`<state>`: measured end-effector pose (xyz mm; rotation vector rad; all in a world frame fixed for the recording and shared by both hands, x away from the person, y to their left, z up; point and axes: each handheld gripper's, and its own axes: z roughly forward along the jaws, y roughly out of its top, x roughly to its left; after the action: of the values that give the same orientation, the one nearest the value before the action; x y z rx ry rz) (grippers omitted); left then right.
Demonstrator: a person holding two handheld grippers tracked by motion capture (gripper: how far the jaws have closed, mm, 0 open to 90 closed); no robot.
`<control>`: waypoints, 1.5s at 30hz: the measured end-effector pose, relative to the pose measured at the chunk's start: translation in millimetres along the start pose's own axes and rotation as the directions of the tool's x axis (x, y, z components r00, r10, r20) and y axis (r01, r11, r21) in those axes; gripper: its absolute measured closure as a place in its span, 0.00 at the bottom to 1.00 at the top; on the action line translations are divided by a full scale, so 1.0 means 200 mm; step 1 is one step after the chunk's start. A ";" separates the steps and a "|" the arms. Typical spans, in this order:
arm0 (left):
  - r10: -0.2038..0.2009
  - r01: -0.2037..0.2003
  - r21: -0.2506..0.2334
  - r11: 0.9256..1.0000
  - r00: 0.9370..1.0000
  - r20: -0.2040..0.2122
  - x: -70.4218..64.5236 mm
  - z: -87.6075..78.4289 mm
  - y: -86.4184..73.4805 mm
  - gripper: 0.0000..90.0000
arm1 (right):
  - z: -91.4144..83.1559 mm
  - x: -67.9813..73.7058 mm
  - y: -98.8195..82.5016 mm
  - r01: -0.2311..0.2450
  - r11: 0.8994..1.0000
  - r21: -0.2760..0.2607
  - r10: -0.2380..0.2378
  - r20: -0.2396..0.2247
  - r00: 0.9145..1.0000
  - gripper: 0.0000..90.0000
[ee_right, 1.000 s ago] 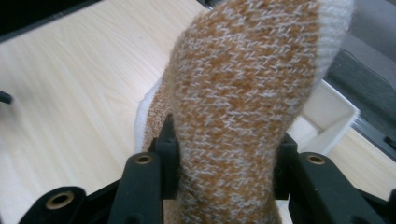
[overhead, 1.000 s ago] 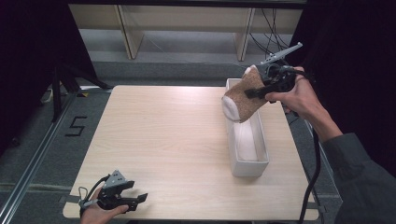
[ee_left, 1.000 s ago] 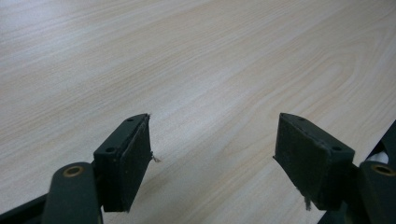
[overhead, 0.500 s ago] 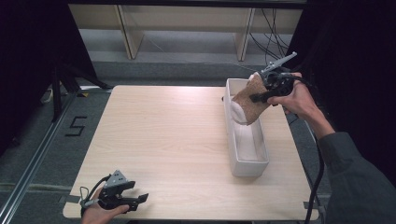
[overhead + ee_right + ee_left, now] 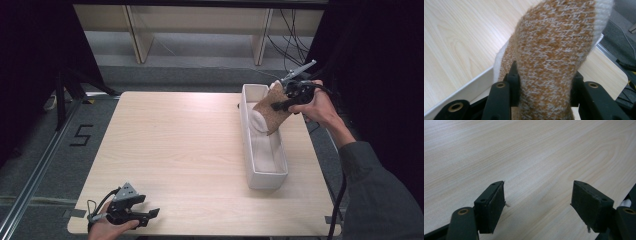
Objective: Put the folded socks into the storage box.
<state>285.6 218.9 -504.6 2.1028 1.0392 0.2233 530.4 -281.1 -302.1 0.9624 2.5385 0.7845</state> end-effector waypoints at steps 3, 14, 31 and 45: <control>0.007 -0.007 0.002 1.000 1.000 0.006 0.00 0.00 0.00 0.29 | 0.00 -0.01 0.00 -0.015 1.000 0.011 0.015 0.014 1.000 0.66; 0.011 -0.011 0.014 1.000 1.000 0.006 0.00 0.01 0.00 0.29 | 0.12 0.05 0.01 0.113 0.991 0.065 -0.115 0.036 0.993 0.66; 0.011 -0.011 0.018 1.000 1.000 0.004 -0.01 0.02 0.00 0.29 | 0.26 0.25 -0.16 0.357 0.929 0.102 -0.361 0.021 0.932 0.65; 0.019 -0.019 0.019 1.000 1.000 0.008 -0.02 0.02 0.00 0.29 | 0.26 0.39 -0.33 0.511 0.856 0.075 -0.510 -0.038 0.859 0.63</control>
<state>284.6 215.1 -507.1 2.1298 1.0208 0.2151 465.6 -249.1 -390.2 0.2600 2.6689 0.5266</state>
